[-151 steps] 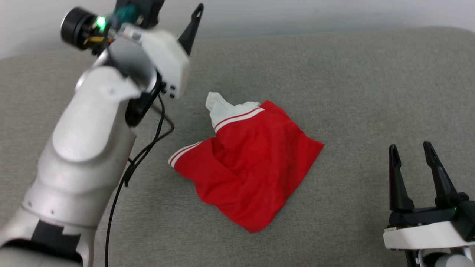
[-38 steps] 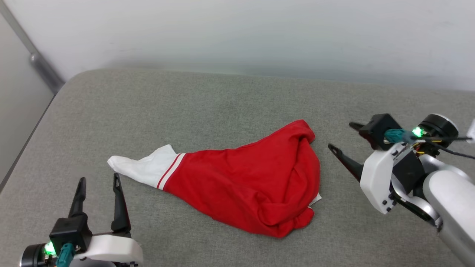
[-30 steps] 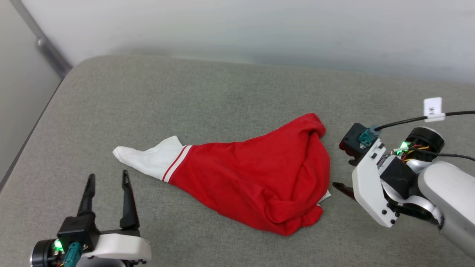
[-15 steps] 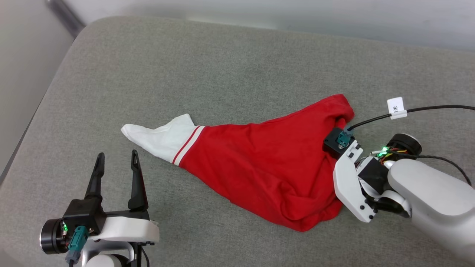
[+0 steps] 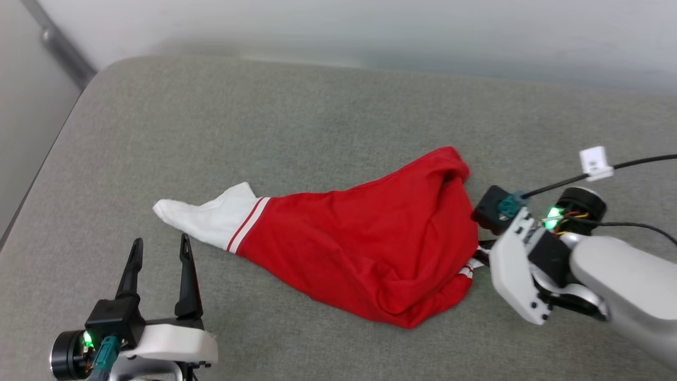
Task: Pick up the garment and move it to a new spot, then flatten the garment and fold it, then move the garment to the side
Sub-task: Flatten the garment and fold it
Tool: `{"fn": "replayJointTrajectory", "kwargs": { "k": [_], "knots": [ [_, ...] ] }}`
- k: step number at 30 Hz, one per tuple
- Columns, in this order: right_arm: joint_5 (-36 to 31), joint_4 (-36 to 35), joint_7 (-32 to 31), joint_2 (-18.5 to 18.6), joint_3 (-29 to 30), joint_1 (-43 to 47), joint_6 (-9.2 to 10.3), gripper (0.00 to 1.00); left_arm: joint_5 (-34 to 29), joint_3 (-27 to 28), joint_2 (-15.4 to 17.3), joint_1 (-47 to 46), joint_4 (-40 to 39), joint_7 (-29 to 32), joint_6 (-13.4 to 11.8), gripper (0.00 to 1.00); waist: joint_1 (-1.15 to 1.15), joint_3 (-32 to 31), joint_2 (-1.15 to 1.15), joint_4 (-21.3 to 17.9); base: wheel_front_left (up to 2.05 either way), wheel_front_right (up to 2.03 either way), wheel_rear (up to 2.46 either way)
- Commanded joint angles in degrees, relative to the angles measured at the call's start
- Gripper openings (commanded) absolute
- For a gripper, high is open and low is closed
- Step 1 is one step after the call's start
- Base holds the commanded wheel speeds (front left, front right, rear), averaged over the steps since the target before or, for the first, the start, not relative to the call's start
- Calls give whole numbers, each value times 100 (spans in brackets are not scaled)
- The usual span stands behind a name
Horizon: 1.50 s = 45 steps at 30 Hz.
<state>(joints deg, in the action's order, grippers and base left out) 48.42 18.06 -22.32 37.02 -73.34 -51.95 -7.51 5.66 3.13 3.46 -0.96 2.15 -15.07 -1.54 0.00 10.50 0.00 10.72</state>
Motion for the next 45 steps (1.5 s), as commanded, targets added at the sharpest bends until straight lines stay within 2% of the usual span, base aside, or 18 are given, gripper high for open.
{"fn": "replayJointTrajectory", "kwargs": {
  "k": [1,7,13,16,20,21,25,32,35,38,42,45],
  "knots": [
    [41,-50,52,79,-6,-53,4,0,-37,28,9,51,6,-15,-2,100,0,-157,0,-147,0,0,0],
    [490,-669,425,1070,189,411,4,0,-62,124,-21,251,12,-15,62,100,0,-374,0,-384,0,0,0],
    [873,-653,697,1934,650,1332,4,0,-74,168,-39,387,12,-14,104,100,0,-464,0,-466,0,0,0],
    [1111,-479,782,2152,847,1967,4,0,-96,178,-45,418,23,-15,133,100,0,-481,0,-476,0,0,0],
    [1235,-46,864,2037,993,2689,5,0,-94,181,-52,446,56,-15,133,100,0,-494,0,-502,0,0,0],
    [1270,240,1144,1736,1266,3000,4,100,-100,175,-51,479,91,-15,146,100,0,-524,0,-526,0,0,0],
    [1111,269,1504,1761,1768,3089,4,100,-114,171,-55,527,111,-15,148,100,0,-602,0,-561,0,0,0],
    [765,-665,1441,2410,2962,2848,4,100,-147,175,-57,606,78,-15,159,100,0,-684,0,-619,0,0,0],
    [509,-1070,1055,2521,3374,2661,4,100,-144,124,-59,546,60,-15,161,100,0,-637,0,-589,0,0,0],
    [269,-1369,470,2373,3546,2388,4,100,-125,43,-59,440,59,-15,162,100,0,-552,0,-536,0,0,0],
    [81,-1455,-584,2076,3317,2068,4,100,-105,-51,-59,339,83,-15,157,100,0,-422,0,-433,0,0,0],
    [-20,-1238,-1257,1768,3016,1824,4,100,-73,-116,-59,241,76,-15,145,100,0,-292,0,-359,0,0,0]
  ]
}}
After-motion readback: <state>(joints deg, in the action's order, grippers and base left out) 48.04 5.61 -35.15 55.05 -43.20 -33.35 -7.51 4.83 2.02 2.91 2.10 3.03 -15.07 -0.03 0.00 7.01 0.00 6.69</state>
